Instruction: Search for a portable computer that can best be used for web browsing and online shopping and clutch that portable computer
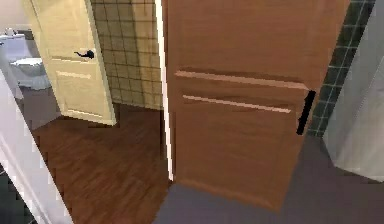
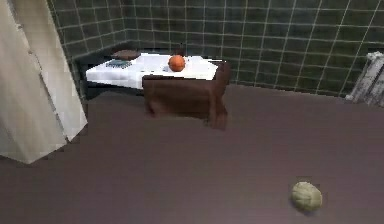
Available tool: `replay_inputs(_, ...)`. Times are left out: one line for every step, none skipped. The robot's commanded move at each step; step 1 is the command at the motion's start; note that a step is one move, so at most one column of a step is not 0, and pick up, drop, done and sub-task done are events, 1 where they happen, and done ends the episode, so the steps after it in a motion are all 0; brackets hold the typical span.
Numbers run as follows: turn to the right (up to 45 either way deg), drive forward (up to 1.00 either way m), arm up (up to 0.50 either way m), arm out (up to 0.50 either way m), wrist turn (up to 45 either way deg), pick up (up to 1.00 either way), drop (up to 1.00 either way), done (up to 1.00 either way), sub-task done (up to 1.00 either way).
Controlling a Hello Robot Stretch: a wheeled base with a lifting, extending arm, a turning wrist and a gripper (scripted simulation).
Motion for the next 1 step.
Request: replay_inputs(0.0, 0.45, 0.00, 0.00, 0.0, 0.00, 0.00, 0.00, 0.00)
